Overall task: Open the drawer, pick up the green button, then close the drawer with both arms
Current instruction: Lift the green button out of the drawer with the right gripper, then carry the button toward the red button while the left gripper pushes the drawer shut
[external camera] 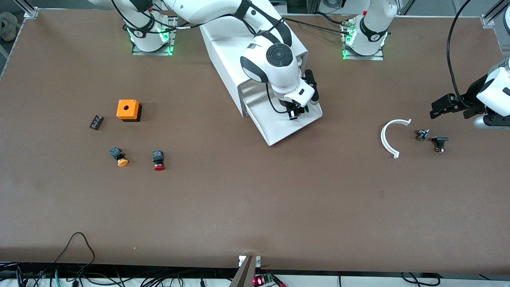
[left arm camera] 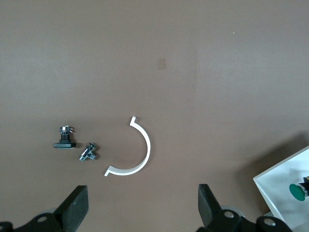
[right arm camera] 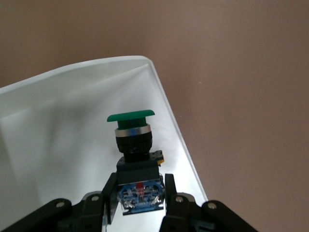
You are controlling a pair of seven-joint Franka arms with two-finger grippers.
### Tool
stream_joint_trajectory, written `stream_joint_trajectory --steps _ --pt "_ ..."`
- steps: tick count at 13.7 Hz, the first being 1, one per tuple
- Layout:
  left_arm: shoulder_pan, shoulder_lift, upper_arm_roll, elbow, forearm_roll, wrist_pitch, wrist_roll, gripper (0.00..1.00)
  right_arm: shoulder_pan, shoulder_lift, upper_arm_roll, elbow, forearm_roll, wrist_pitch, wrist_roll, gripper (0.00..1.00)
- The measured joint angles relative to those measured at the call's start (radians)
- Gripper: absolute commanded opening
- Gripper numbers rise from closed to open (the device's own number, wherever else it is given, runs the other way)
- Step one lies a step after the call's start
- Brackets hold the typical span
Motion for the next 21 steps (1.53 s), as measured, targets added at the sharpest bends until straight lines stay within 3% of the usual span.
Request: stream_joint_trajectory --steps 7,11,14,18,21 --pt "0.0 0.002 0.0 0.001 0.0 0.0 0.0 1.0 -0.061 -0.075 -0.023 0.012 0.0 0.038 0.192 0.17" --pt "0.0 0.004 0.0 0.002 0.0 0.0 0.0 1.0 -0.084 -0.144 -0.121 0.013 -0.014 0.049 0.362 0.17" --pt "-0.004 0.023 -0.011 0.002 0.0 0.002 0.0 1.0 -0.167 -0.203 -0.17 -0.005 -0.019 0.043 0.467 0.17" --pt "-0.032 0.104 -0.088 0.001 -0.035 0.045 -0.112 1.0 -0.239 -0.291 -0.205 -0.128 -0.021 0.019 0.651 0.17" --pt "-0.059 0.195 -0.178 -0.013 -0.054 0.155 -0.307 1.0 -0.287 -0.339 -0.212 -0.201 -0.021 -0.087 0.817 0.18"
